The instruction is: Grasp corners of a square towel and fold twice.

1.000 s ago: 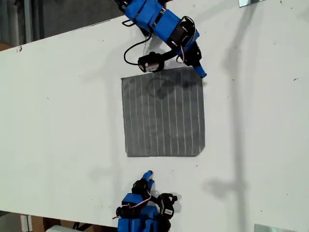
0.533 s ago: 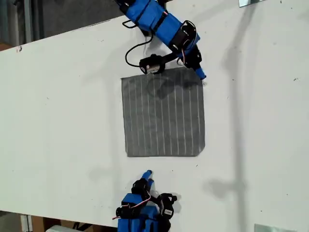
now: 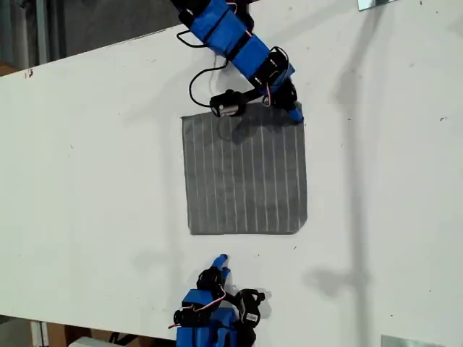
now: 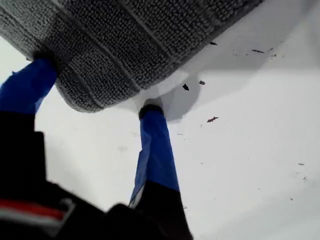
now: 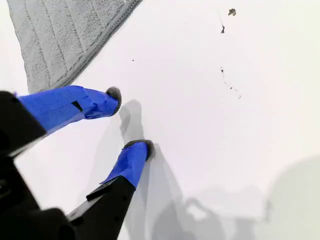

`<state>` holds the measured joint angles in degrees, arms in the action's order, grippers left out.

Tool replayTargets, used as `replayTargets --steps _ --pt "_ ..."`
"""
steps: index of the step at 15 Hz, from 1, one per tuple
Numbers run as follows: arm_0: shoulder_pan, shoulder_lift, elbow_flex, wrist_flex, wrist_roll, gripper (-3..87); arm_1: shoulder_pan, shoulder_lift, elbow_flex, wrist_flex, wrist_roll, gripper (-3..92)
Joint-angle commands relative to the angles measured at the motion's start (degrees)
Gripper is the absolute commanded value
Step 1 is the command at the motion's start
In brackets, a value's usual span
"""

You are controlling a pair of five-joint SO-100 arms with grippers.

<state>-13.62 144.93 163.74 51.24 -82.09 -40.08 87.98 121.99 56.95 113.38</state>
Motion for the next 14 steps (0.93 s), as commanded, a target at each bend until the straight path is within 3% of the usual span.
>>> replayTargets --steps 1,2,4,5,7,10,14 --pt "-0.35 0.70 -0.18 -0.97 0.00 16.6 1.41 -0.09 2.20 -6.15 -1.49 32.8" --pt "-0.35 0.70 -0.18 -0.97 0.09 16.6 2.02 -0.62 2.20 -7.29 -2.20 29.3" --pt "-0.26 0.70 -0.09 -0.97 0.09 16.4 3.08 -1.23 1.93 -9.05 -3.34 5.2" --pt "-0.09 0.70 -0.09 -0.88 -0.09 16.4 3.60 -1.58 1.32 -9.14 -4.04 -0.1" --pt "0.26 0.88 0.00 -0.79 -0.35 16.4 4.66 -4.31 -2.99 -6.86 -6.59 -0.1" --pt "0.44 1.05 0.00 -0.79 -0.26 16.2 6.06 -14.15 -18.19 4.13 -10.37 -0.1" --pt "8.96 -2.64 -2.37 -2.11 -5.80 16.2 7.91 -26.89 -41.40 18.11 -18.37 -0.1"
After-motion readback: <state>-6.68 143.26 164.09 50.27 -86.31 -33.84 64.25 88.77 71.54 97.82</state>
